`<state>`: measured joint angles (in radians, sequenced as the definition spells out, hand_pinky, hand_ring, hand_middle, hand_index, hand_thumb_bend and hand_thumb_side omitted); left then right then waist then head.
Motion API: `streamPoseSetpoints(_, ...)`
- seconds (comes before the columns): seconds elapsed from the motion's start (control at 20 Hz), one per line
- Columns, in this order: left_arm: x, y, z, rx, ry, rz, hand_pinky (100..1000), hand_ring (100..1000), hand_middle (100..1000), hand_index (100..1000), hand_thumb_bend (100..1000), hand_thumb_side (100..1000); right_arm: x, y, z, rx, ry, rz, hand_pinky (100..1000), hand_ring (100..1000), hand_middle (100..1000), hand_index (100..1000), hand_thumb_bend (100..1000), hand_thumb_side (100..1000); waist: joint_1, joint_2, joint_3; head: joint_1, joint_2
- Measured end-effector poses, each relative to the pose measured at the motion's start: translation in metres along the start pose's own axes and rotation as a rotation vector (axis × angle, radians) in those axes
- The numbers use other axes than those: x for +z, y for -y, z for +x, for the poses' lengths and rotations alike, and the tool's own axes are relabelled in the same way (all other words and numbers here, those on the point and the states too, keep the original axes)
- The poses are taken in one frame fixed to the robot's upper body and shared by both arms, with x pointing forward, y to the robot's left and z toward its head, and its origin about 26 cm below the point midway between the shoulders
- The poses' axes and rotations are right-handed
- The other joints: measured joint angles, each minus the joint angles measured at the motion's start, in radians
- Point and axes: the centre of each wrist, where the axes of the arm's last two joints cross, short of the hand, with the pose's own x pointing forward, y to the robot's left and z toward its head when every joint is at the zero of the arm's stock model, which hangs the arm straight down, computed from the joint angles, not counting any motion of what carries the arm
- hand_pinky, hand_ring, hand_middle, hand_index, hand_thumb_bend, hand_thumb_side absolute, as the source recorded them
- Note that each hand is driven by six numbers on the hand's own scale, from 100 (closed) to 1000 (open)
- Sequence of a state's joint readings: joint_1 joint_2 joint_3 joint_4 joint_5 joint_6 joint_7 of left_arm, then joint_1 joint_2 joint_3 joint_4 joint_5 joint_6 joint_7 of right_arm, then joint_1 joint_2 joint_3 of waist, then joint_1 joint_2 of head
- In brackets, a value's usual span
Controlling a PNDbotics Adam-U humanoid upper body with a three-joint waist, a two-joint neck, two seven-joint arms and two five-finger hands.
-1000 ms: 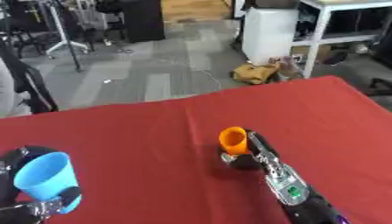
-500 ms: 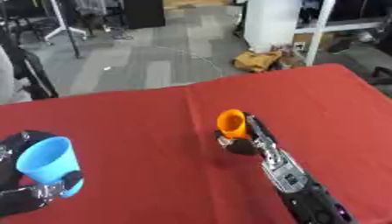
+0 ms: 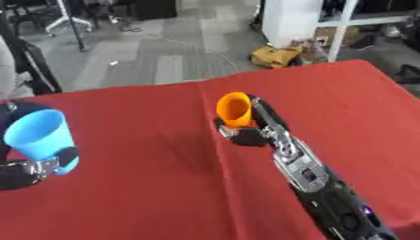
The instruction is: Pour the contents of one cup into another cup.
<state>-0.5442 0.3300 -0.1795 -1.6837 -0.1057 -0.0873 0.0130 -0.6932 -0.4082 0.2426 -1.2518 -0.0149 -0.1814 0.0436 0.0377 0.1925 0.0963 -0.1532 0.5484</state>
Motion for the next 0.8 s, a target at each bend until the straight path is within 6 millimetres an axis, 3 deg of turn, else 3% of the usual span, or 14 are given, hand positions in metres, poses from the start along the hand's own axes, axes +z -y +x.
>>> streamPoseSetpoints(0.05,-0.003,-0.003,0.002,-0.017,0.009,-0.005,467,321,382,660,635,100,-0.002,-0.003,0.006,-0.008,0.011,0.020,677,538,559,721,274,100,-0.001,-0.002,-0.001,0.002,0.004)
streamPoseSetpoints(0.35,-0.022,-0.013,0.010,-0.099,0.043,-0.070,465,317,379,659,635,100,-0.010,-0.033,0.040,-0.059,0.059,0.166,678,538,558,720,275,100,-0.003,-0.005,-0.007,0.009,0.014)
streamPoseSetpoints(0.8,-0.044,-0.004,0.014,-0.174,0.077,-0.169,461,311,378,660,631,100,-0.025,-0.082,0.067,-0.085,0.138,0.418,681,540,560,721,278,100,-0.003,-0.006,-0.006,-0.001,0.013)
